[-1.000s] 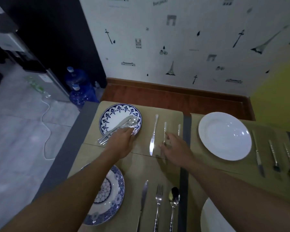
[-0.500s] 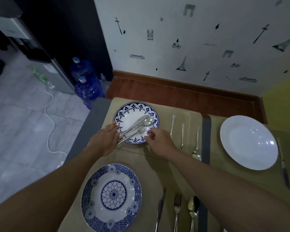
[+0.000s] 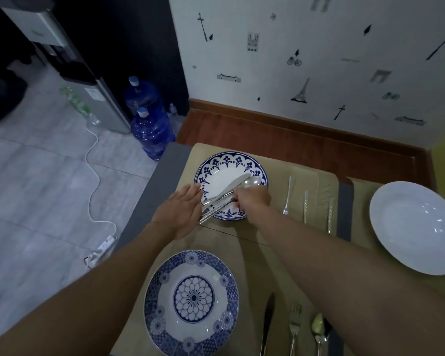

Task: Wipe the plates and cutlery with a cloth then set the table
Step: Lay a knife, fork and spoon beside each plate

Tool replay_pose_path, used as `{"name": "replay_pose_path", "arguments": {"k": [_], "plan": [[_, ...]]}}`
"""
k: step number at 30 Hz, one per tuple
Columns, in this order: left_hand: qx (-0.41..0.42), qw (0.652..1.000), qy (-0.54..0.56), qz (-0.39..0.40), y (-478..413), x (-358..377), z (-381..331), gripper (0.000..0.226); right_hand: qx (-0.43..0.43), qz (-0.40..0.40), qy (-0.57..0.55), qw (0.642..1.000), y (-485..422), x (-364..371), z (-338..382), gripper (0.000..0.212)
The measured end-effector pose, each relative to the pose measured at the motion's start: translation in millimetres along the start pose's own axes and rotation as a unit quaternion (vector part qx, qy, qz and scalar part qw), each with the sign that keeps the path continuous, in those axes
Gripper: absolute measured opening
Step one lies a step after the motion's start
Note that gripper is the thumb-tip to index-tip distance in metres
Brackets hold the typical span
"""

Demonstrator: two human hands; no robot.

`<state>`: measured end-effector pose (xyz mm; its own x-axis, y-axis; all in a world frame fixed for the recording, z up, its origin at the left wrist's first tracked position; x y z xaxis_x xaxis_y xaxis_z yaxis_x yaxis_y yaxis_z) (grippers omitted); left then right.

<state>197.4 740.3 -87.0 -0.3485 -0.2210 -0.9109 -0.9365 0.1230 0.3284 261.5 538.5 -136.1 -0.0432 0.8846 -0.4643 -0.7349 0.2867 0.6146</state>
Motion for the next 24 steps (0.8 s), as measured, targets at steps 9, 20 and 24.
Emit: {"name": "replay_pose_path", "arguments": {"k": [9, 20, 24], "plan": [[0.002, 1.0, -0.018, 0.001, -2.1, 4.8, 2.5, 0.061, 0.075, -0.008, -0.046, 0.996, -5.8, 8.0, 0.3, 0.031], [0.008, 0.998, -0.053, -0.031, -4.0, -3.9, -0.7, 0.051, 0.082, 0.023, -0.062, 0.994, -0.7, 12.2, 6.5, 0.019], [0.004, 0.998, -0.058, -0.028, -4.8, -2.2, 1.1, 0.052, 0.113, 0.03, -0.08, 0.99, 1.1, 16.2, 5.7, 0.014]]}}
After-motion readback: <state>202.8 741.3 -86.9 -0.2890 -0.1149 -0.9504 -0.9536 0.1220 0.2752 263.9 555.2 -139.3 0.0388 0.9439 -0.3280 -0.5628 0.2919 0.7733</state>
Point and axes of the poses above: each hand's wrist, its own y-axis away from the middle knuckle, its own x-axis out of the palm, z = x × y, the point moved 10 cm from there along -y, towards the middle knuckle, and after that the axes turned 2 degrees about -z, right-handed, at the moved point
